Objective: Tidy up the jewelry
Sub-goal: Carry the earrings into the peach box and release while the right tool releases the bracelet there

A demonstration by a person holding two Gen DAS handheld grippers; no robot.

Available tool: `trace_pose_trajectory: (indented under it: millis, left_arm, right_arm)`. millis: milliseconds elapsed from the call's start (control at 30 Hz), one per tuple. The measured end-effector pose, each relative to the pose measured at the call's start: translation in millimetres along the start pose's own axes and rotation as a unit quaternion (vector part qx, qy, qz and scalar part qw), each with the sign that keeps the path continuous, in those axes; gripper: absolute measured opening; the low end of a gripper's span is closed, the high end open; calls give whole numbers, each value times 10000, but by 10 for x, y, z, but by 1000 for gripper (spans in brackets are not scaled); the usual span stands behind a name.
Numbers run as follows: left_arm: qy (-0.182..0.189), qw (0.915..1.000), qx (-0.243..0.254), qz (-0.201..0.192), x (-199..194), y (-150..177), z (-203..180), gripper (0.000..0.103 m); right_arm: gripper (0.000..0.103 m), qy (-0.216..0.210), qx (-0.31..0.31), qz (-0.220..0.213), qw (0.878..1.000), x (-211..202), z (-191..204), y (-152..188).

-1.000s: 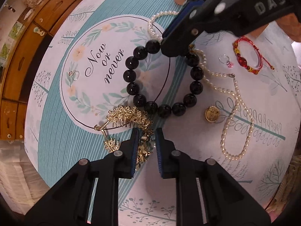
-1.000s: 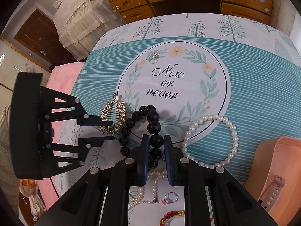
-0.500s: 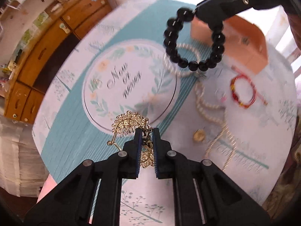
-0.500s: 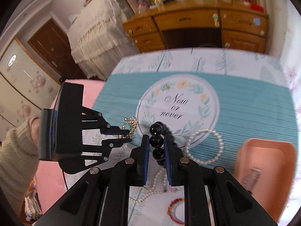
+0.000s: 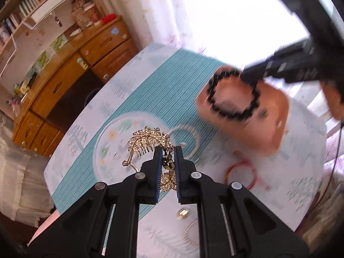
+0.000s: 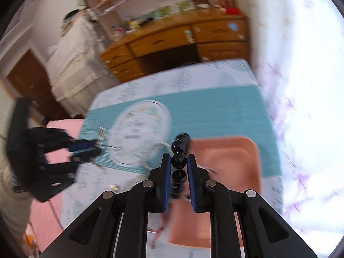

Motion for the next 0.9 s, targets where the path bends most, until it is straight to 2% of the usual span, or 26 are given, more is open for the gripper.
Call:
trace_pose_trajectory:
  millis: [133,233,300,433,633,767,900]
  left_arm:
    - [136,9995,-4,-283,-37,-428,-234,9]
    - [260,9989,-100,-378,24,-692,-371,9]
    - [330,9986,-183,-383,105,-831,-431,9]
    - [612,9964,-480,-334,324,-1090,-588,9]
    - [841,9937,-744,-35,730,-1161,-753,9]
    - [971,9915,-849,145,993,-1088,-780,9]
    - [1064,9893,-946,322,1196,-990,-808,9]
  right_arm:
    - [15,349,243,-3,9991,3,-421,111]
    - [15,454,273,-23,9986,-37,-634,185]
    - [15,687,193,-85,9974,-80,-744,232]
    - [15,698,136,27,9975,-108,-862,365]
    - [15,944,118,173,9953,-30,-927,573]
    - [15,1273,105,-46,9918,-83,-1011,621]
    - [15,1099,129,-275,9935,-161,-974,561]
Point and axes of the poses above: each gripper's, at about its wrist camera, not at the fingertips, and x roughly the way its jaws point, z to its left, y to its underside, the point moved 8 cm from there along x, roughly the way its jaws point, and after that the axes turned 9 degrees about x, right-handed, at the moved point
